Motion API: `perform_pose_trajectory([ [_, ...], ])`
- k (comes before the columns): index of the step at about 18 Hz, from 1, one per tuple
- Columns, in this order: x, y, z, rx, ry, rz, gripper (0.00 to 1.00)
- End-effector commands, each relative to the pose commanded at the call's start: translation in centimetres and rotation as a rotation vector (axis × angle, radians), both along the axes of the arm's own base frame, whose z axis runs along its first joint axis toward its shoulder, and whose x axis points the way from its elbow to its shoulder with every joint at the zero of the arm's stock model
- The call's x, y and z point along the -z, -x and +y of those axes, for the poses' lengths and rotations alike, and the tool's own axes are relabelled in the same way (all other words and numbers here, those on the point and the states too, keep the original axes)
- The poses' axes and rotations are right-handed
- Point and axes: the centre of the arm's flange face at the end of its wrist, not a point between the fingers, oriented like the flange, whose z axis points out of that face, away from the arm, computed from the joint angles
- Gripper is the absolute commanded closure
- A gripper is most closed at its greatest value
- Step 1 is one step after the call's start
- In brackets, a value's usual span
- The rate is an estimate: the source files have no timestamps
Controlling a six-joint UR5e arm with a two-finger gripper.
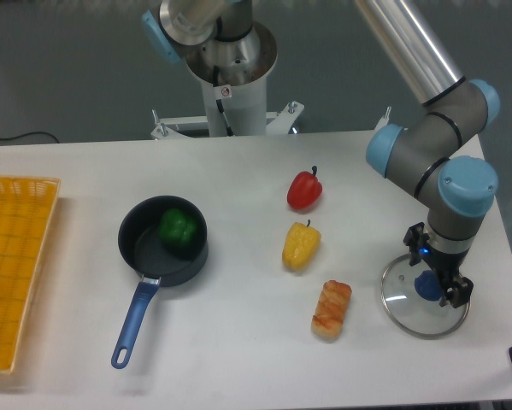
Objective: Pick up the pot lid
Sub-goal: 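Close the gripper around the blue knob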
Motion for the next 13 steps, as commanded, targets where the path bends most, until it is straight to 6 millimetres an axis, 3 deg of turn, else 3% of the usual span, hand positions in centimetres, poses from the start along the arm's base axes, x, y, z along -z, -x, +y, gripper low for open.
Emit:
perform_pose_trajectory([
  [13,2.0,0.3,-0.3,0.032,0.016,-0.024,0.0],
])
